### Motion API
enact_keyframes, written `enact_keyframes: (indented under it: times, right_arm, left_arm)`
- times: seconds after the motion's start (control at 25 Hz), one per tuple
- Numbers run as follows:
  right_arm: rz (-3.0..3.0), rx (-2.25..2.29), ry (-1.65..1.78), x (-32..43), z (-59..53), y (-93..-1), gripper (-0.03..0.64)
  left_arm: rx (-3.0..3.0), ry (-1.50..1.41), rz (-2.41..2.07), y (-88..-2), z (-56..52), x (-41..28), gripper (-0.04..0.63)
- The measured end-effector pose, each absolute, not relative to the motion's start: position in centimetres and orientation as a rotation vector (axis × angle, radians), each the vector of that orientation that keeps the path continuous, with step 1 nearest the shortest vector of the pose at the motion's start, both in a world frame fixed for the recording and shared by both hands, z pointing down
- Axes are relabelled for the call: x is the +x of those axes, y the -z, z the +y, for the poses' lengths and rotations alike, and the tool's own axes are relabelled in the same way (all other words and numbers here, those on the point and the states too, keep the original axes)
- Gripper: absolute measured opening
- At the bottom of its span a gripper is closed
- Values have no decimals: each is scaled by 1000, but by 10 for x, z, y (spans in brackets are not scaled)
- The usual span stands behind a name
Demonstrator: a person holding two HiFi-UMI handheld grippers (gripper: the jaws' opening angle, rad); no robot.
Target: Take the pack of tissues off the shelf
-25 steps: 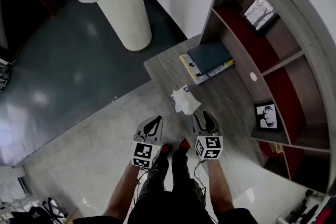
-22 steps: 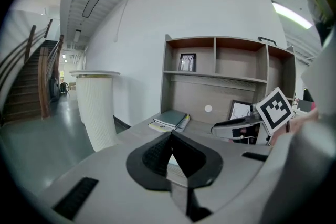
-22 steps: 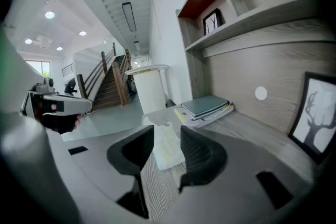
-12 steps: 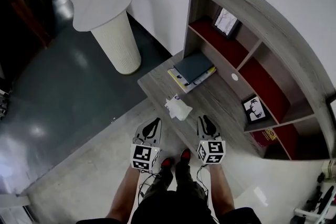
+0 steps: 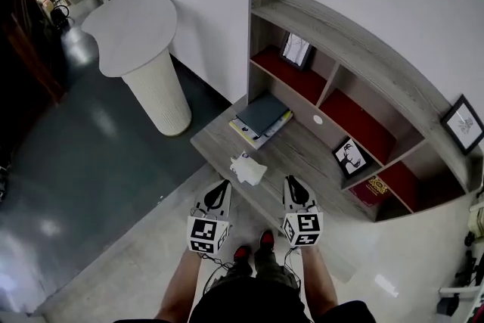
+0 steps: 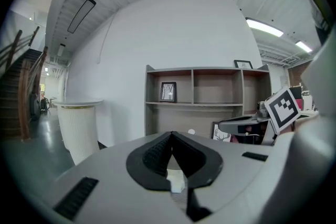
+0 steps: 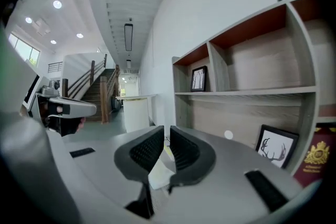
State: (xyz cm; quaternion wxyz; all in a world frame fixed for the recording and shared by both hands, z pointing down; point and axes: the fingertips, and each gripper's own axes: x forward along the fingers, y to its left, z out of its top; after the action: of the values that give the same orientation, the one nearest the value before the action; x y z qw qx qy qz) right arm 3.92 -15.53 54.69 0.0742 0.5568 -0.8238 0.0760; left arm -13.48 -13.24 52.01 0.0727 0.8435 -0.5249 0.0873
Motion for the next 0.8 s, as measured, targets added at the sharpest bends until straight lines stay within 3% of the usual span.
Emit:
enact_keyframes:
  times: [0.8]
  right_arm:
    - [-2425,1895,-80,67,-75,-491,44]
  left_arm:
    - [2717,-214,-1464,-480,-90,-122,8]
